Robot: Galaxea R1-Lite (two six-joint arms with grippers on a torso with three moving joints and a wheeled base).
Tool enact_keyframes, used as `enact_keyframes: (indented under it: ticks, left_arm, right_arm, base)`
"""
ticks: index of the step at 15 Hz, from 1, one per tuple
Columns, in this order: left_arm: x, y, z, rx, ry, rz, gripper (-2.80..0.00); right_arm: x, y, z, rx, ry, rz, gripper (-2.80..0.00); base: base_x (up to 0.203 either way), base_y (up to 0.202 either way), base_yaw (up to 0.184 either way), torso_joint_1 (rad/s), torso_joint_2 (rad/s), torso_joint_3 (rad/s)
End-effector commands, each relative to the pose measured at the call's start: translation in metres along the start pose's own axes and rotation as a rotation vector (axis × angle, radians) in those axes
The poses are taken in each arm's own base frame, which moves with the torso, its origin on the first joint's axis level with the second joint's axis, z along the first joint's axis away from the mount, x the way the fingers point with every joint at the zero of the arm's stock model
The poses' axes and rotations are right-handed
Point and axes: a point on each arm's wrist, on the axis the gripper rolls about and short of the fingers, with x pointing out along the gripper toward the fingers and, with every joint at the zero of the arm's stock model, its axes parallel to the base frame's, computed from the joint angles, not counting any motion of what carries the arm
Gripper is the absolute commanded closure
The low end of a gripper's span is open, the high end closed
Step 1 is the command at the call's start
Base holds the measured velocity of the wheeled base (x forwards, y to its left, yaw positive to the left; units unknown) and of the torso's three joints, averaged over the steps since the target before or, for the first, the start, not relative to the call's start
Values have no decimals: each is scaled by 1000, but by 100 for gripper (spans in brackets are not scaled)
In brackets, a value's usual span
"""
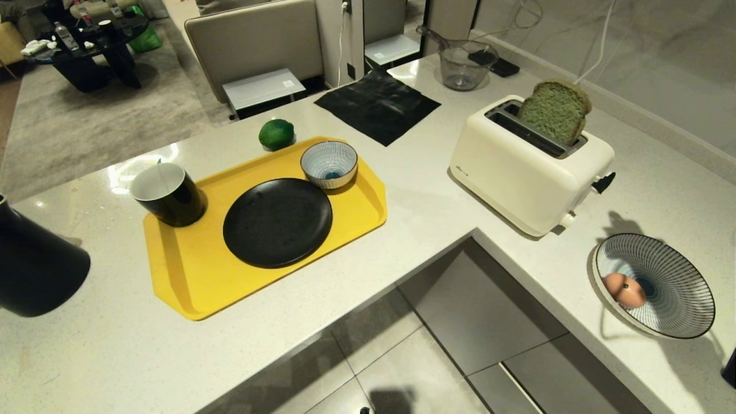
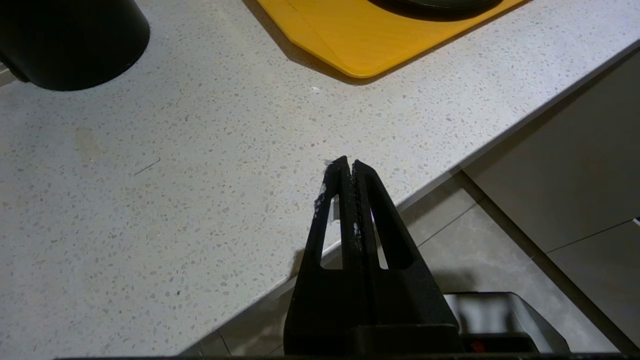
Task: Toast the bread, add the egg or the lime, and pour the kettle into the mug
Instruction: Put the baked bread on a plate
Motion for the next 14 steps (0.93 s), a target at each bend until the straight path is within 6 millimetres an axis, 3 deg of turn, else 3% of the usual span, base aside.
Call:
enact_keyframes:
  ticks: [1,14]
  left_arm:
    - [0,0,0,0,-1,1,0]
    - [0,0,0,0,-1,1,0]
  right_arm:
    - [0,0,-2,3,6,4,0]
    - [2,5,-5,40,4,188,0]
  base:
    - [0,0,0,0,0,0]
    - [0,0,0,0,0,0]
